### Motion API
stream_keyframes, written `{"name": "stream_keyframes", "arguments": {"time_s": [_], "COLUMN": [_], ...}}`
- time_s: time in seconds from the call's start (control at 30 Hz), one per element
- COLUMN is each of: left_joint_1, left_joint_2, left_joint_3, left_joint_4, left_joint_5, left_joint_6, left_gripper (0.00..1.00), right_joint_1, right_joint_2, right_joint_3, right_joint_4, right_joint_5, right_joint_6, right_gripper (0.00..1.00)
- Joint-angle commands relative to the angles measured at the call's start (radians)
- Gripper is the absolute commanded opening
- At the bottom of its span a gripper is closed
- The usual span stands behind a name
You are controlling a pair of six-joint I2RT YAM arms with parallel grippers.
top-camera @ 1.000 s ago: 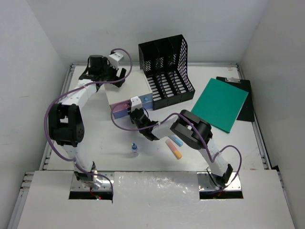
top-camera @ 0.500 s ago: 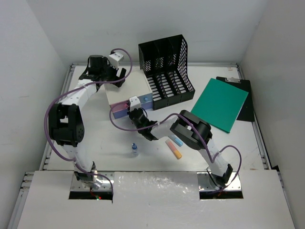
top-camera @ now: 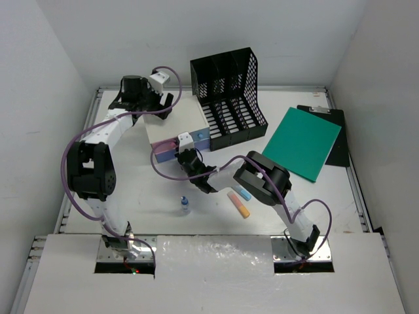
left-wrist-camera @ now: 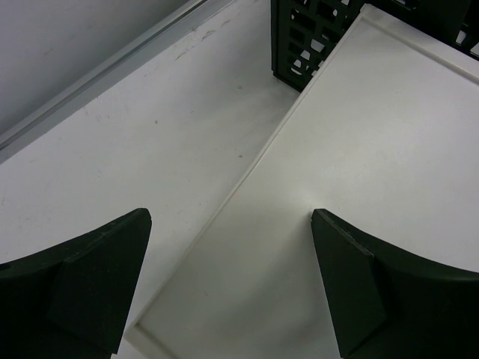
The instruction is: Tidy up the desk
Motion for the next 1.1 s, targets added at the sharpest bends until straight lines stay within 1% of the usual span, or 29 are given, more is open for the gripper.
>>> {"name": "stream_keyframes", "arguments": {"time_s": [0.0,0.37,0.7,0.8,0.93,0.97,1.0,1.03,1.07], "left_joint_1": [0.004,0.004,0.004,0.004,0.004,0.004,0.004,0.004,0.004], "left_joint_2": [0.065,0.072,0.069,0.068,0.069,0.071,0.072,0.072,0.071], "left_joint_3": [-0.019,-0.015,-0.016,-0.016,-0.016,-0.016,-0.016,-0.016,-0.016], "left_joint_4": [-0.103,-0.1,-0.105,-0.106,-0.108,-0.108,-0.109,-0.111,-0.112], "left_joint_5": [-0.042,-0.047,-0.05,-0.05,-0.049,-0.049,-0.05,-0.049,-0.05], "left_joint_6": [0.024,0.021,0.025,0.025,0.025,0.025,0.027,0.028,0.028], "left_gripper": [0.87,0.87,0.87,0.87,0.87,0.87,0.87,0.87,0.87], "right_joint_1": [0.005,0.064,0.14,0.148,0.154,0.153,0.153,0.153,0.153], "right_joint_2": [-0.043,-0.121,-0.237,-0.27,-0.287,-0.291,-0.299,-0.308,-0.335], "right_joint_3": [-0.027,-0.188,-0.42,-0.472,-0.48,-0.485,-0.491,-0.498,-0.508], "right_joint_4": [0.154,0.266,0.314,0.326,0.301,0.295,0.297,0.297,0.294], "right_joint_5": [0.032,0.067,0.091,0.052,-0.027,-0.034,-0.042,-0.053,-0.057], "right_joint_6": [-0.017,-0.041,-0.046,-0.027,-0.049,-0.057,-0.064,-0.079,-0.086], "right_gripper": [0.0,0.0,0.0,0.0,0.0,0.04,0.14,0.34,0.44]}}
